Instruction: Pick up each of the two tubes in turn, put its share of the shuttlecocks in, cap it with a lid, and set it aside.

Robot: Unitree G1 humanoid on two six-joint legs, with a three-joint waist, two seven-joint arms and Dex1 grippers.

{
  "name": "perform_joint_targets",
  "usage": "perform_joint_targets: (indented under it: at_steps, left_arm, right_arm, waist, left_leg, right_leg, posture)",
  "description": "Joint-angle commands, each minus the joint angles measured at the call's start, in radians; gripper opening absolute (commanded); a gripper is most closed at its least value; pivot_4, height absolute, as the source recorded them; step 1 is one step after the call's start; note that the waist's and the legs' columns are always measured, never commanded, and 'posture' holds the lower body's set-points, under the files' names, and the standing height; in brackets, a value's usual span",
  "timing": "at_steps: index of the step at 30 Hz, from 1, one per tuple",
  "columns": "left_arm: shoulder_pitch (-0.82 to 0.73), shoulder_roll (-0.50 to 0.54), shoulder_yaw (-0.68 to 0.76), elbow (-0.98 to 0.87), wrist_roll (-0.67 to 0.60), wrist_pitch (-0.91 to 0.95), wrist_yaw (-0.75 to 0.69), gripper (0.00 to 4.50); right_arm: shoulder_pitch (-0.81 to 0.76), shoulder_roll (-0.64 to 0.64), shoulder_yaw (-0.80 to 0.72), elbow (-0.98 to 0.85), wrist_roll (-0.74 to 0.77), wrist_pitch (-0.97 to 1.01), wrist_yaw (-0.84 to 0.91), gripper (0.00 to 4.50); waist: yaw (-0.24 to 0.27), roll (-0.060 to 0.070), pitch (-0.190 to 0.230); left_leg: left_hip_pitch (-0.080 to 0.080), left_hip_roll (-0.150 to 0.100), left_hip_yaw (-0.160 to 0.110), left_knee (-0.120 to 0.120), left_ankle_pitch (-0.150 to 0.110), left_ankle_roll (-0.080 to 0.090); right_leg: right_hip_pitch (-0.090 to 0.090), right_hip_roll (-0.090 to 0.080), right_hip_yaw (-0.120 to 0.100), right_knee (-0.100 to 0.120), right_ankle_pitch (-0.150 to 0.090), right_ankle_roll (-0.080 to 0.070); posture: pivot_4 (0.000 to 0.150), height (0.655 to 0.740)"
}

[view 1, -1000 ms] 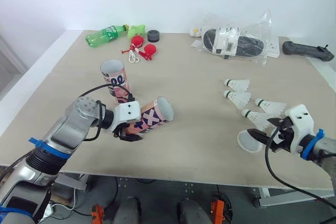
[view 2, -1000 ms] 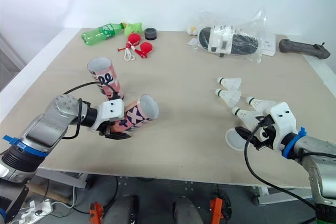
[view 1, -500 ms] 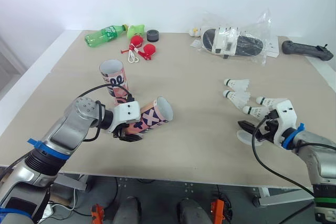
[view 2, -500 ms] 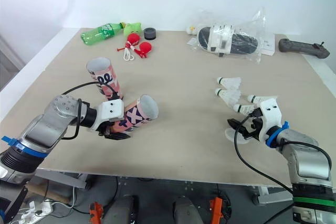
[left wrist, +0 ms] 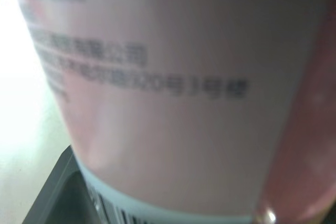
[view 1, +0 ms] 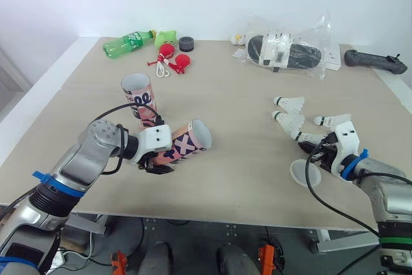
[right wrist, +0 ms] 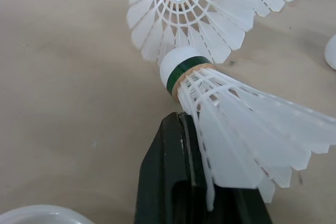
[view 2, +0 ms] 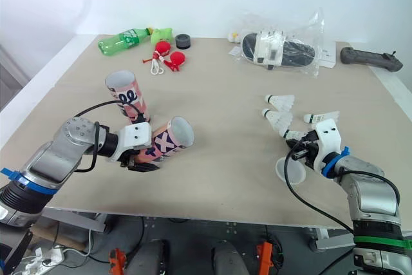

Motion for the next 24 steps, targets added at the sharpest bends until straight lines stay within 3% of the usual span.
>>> perform_joint_targets:
  at_steps: [1,10,16,20,24]
  left_arm:
    - [0.014,0.005,-0.019,-0.007,-0.006,0.007,-0.006,3.12]
    - [0.014,0.003,-0.021,-0.004,-0.006,0.006,-0.005,3.12]
    - [0.014,-0.005,-0.026,0.000,-0.006,0.004,-0.002,3.12]
    - [0.010,-0.011,-0.032,0.006,-0.005,0.001,-0.004,3.12]
    - [0.003,-0.018,-0.037,0.019,-0.003,-0.004,-0.004,3.12]
  right_arm:
    - [0.008,-0.013,-0.018,-0.025,0.014,0.002,0.008,0.06]
    - [0.082,-0.096,-0.076,-0.162,0.062,0.057,0.057,0.06]
    - [0.153,-0.208,-0.161,-0.410,0.192,0.138,0.176,0.06]
    - [0.064,-0.255,-0.162,-0.572,0.345,0.220,0.220,0.06]
    - [-0.108,-0.285,-0.027,-0.638,0.361,0.247,0.213,0.06]
  waist:
    - [0.000,0.000,0.000]
    - [0.000,0.000,0.000]
    - [-0.001,0.001,0.000]
    - [-0.004,0.001,0.000]
    - [-0.003,-0.001,0.001]
  left_leg:
    - [0.000,0.000,0.000,0.000,0.000,0.000]
    - [0.000,0.000,0.000,0.000,0.000,0.000]
    - [0.000,0.000,0.000,0.000,0.000,0.000]
    - [0.001,0.000,0.000,0.000,0.000,0.000]
    - [0.002,0.000,0.000,0.000,0.000,0.000]
  right_leg:
    - [0.000,0.000,0.000,0.000,0.000,0.000]
    - [0.000,0.000,0.000,0.000,0.000,0.000]
    - [0.000,0.000,0.000,0.000,0.000,0.000]
    - [0.001,0.000,0.000,0.000,0.000,0.001]
    - [0.001,0.000,0.000,0.000,-0.001,-0.003]
  posture:
    - [0.150,0.7400]
    - [0.150,0.7400]
    - [0.150,0.7400]
    - [0.150,0.7400]
    - [0.150,0.7400]
